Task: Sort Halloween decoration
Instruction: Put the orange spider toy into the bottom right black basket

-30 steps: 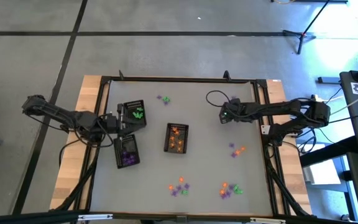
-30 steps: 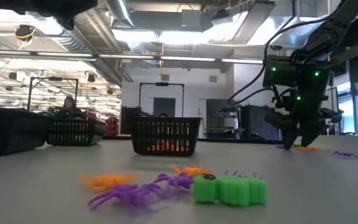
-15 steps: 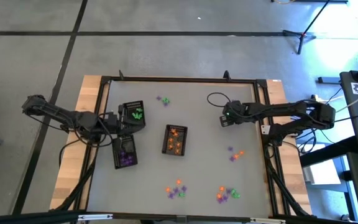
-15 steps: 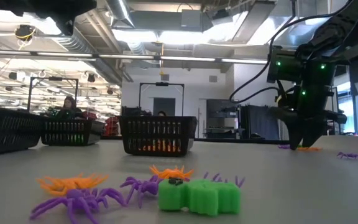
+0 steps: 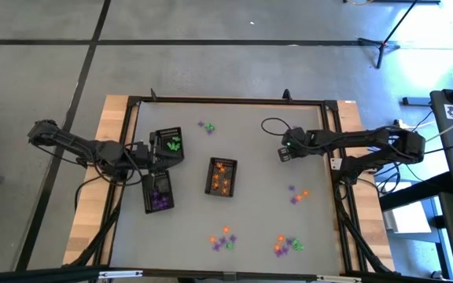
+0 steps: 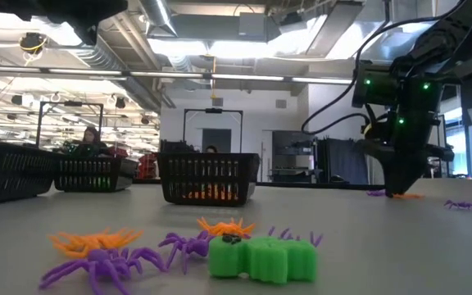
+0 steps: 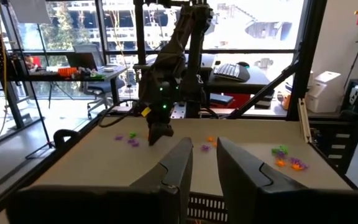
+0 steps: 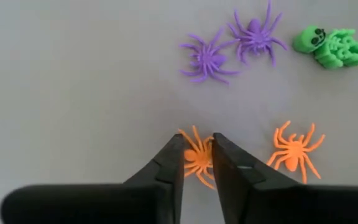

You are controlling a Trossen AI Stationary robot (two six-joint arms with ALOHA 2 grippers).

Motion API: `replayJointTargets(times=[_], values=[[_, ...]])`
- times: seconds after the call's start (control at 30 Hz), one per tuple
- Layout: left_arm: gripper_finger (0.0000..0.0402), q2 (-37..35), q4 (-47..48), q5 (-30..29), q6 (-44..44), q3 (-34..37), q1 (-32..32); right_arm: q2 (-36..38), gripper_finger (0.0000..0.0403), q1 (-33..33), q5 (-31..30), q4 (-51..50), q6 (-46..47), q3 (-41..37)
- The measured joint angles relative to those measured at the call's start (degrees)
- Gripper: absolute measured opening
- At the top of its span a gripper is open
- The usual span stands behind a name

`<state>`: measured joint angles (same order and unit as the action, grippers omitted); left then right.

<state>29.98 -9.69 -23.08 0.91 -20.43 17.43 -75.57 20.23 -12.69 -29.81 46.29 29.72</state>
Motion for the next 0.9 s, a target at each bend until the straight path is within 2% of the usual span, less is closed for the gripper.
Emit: replayJointTargets(times=[0.33, 0.67, 0.9], values=[[0.0068, 0.0, 0.0, -1.8, 0.0, 0.0, 0.0, 3.6, 0.0004, 0.0, 0.3, -0.4, -1.8, 3.2], [0.0068, 0.0, 0.2, -1.8, 0.0, 0.0, 0.0, 4.2, 0.0009, 0.0, 3.2, 4.6, -6.1, 8.3], [0.0068, 0.0, 0.3, -1.8, 0.0, 0.0, 0.0, 2.9, 0.0010, 0.0, 3.4, -1.0, -6.3, 8.3]])
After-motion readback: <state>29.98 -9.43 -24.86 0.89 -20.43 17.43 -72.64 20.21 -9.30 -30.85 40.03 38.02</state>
